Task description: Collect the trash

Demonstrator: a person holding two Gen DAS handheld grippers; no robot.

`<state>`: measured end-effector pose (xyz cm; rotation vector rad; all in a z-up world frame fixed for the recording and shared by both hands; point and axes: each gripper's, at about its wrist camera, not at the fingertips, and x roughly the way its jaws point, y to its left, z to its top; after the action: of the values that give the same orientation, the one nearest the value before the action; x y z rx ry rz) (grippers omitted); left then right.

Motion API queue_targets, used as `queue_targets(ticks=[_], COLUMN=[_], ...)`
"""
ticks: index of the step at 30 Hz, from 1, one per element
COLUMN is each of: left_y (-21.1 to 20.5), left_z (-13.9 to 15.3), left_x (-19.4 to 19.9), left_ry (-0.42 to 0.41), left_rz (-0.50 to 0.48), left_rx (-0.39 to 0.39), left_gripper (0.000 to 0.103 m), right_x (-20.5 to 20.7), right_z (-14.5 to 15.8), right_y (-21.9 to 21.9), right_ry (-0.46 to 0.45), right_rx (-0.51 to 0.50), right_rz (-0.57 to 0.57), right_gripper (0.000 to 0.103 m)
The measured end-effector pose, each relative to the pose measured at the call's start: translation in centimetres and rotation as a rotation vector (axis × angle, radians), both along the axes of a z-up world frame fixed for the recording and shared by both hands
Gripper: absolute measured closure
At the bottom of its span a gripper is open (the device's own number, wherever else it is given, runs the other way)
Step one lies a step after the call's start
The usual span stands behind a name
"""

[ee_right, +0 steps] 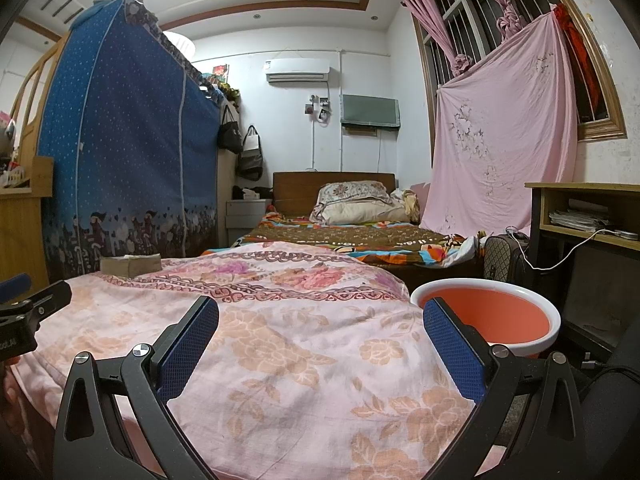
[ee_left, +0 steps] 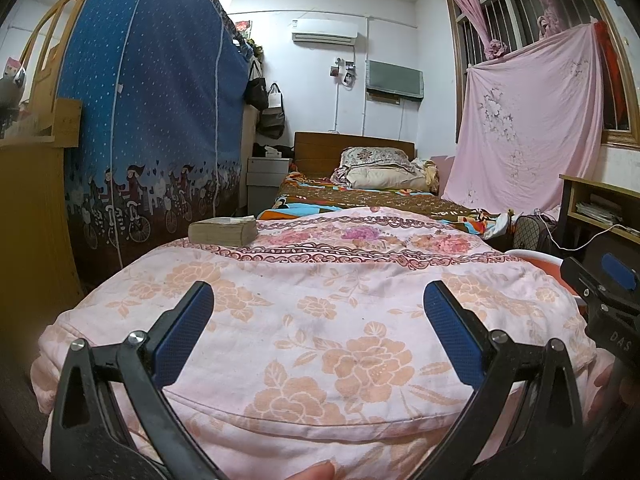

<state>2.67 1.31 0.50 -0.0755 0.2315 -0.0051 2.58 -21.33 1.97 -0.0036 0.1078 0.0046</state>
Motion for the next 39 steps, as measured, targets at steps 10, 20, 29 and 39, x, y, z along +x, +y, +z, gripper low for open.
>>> queue_targets(ticks=[10, 20, 29, 39], left_y=[0.08, 0.11, 0.1, 0.06], left_z=[0.04, 0.05, 0.07, 0.11], left_x=[0.07, 0.07, 0.07, 0.03], left_ry=[-0.001, -0.002, -0.002, -0.003], left_rz=[-0.001, -0.001, -0.001, -0.002], left_rx=[0.004, 0.006, 0.006, 0.007], left_gripper=[0.012, 0.012, 0.012, 0.012], right_x=[0.03, 0.05, 0.07, 0.04], right_z=[0.05, -0.25, -0.21, -0.69], right_y=[0.04, -0.22, -0.19, -0.33], right_ry=[0.0, 0.005, 0.005, 0.011], right_rx=[-0.001, 0.0, 0.0, -0.001], right_rz=[0.0, 0.002, 0.001, 0.003], right_gripper=[0.0, 0.0, 0.0, 0.0])
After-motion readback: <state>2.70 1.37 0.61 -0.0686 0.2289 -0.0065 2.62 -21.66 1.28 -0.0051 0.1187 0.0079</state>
